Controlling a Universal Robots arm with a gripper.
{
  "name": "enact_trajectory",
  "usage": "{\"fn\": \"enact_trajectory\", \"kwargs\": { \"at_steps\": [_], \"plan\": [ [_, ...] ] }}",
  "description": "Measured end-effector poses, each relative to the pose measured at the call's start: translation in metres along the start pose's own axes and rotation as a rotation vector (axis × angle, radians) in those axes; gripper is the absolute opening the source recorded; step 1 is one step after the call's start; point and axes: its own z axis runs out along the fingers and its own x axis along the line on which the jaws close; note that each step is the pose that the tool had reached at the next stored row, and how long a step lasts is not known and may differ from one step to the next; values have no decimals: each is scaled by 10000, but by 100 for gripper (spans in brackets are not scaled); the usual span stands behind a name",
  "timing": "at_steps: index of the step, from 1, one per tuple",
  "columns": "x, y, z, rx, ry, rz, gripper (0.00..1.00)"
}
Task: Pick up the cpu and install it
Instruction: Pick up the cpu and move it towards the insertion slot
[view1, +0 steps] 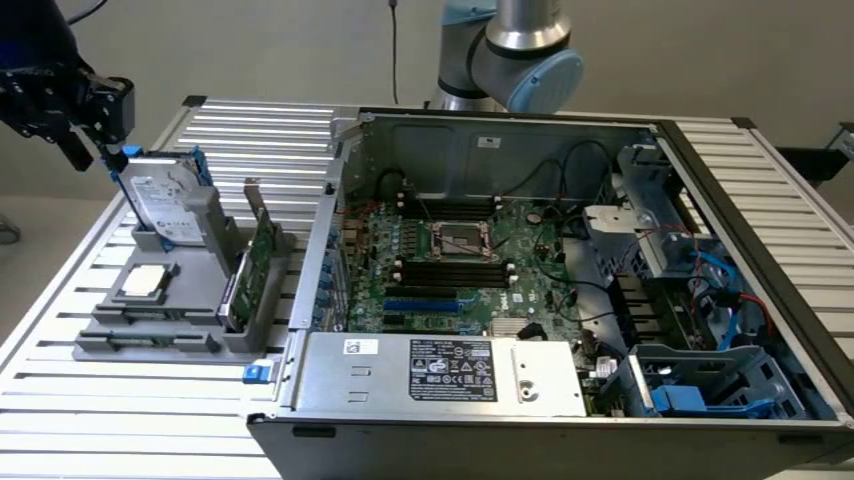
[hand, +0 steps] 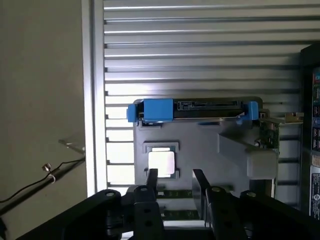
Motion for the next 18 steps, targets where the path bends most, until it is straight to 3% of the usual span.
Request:
{"fn": "enact_trajectory", "kwargs": {
  "at_steps": [1,2,4,6,7,11,13,18],
  "plan": [
    [1,-2,5,1,41,-49,42],
    [1,-5,12,2,85,-107,53],
    [2,-10,24,5,167,-230,59],
    [1,-17,40,9,255,-364,59],
    [1,-22,48,10,305,-430,65],
    [0,-47,91,18,509,-694,65],
    [-1,-59,124,23,544,-839,65],
    [-2,-79,213,35,562,-1185,65]
  ]
}}
